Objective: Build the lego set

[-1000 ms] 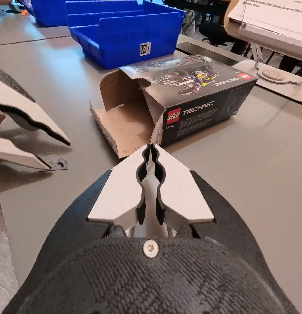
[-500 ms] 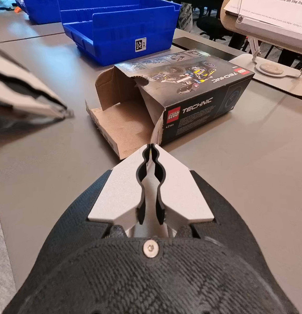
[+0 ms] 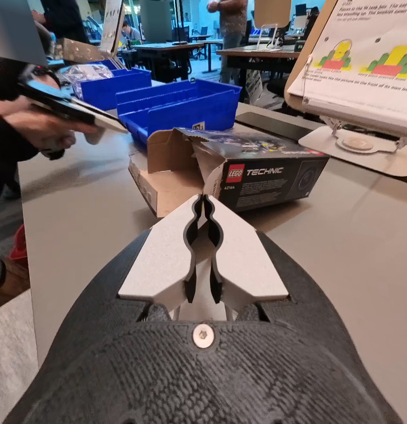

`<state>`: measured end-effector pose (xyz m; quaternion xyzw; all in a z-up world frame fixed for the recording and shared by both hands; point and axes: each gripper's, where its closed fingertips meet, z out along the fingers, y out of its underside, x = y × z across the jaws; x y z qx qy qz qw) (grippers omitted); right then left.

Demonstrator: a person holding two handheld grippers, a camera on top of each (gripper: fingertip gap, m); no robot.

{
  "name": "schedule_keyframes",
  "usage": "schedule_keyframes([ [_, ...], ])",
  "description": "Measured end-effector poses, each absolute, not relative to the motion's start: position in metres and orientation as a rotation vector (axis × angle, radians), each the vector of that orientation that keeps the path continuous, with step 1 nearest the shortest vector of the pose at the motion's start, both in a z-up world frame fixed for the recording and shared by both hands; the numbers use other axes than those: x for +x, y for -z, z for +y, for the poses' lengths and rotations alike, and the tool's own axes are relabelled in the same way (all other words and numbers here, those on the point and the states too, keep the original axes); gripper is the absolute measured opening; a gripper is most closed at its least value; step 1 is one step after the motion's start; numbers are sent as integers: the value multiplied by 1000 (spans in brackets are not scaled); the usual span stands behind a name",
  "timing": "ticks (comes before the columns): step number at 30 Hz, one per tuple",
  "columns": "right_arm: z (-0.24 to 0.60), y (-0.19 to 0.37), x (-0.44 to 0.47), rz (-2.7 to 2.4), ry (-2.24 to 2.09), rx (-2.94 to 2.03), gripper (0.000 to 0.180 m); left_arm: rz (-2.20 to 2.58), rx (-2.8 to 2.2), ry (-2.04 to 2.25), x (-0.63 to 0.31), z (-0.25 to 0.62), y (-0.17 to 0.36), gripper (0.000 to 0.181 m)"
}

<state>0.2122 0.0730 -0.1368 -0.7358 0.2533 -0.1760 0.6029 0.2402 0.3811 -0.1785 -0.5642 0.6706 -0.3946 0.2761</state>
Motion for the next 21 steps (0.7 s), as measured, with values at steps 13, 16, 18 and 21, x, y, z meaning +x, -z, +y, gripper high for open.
schedule_keyframes([
  [13,93,132,180,574,382,-1619,0,2443,-730,913,221,126,135,12],
  [16,90,123,178,566,401,-1590,0,2450,-624,961,214,117,152,0],
  [18,88,121,179,565,409,-1588,0,2448,-714,978,209,122,167,9],
  [21,93,123,172,529,396,-1599,0,2493,-704,1034,194,127,187,12],
])
